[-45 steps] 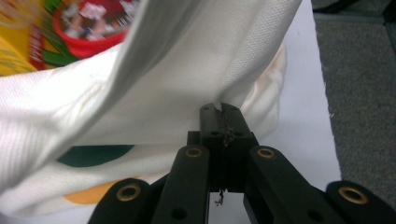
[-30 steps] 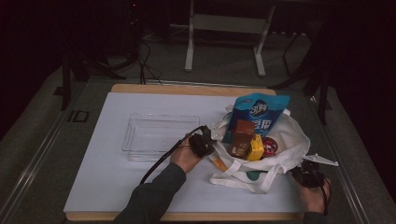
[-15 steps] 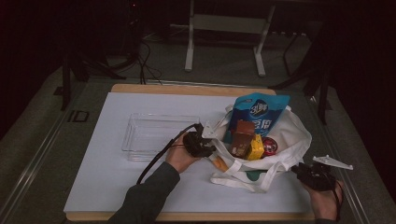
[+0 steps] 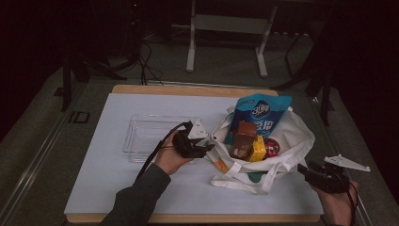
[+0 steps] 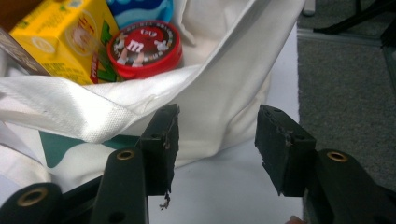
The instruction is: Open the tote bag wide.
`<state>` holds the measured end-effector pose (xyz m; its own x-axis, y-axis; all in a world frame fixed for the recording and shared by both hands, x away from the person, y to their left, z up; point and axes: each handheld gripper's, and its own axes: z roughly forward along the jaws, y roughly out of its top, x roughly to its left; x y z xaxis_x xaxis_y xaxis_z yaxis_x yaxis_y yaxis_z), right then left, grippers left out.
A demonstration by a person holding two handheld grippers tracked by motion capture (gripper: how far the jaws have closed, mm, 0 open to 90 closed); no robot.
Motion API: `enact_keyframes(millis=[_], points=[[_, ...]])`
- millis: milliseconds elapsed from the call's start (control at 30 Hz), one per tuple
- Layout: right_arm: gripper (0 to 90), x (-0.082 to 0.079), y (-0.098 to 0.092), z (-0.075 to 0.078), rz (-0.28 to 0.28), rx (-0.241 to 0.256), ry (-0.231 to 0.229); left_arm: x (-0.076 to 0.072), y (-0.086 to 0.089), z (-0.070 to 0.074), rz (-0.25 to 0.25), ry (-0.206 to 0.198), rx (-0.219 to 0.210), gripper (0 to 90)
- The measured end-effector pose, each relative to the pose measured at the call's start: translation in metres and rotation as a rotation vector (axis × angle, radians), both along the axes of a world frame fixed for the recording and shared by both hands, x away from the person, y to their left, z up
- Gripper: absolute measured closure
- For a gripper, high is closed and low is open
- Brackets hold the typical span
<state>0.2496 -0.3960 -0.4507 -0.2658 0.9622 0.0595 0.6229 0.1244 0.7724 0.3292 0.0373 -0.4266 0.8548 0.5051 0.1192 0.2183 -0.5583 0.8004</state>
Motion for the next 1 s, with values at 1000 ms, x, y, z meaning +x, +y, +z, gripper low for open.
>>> enact_keyframes(millis=[1000], points=[[50.9,0.068,-0.010,0.058,0.014,0.000,-0.137,0.043,-0.040,0.027,0.051,-0.024,-0.004,59.7]])
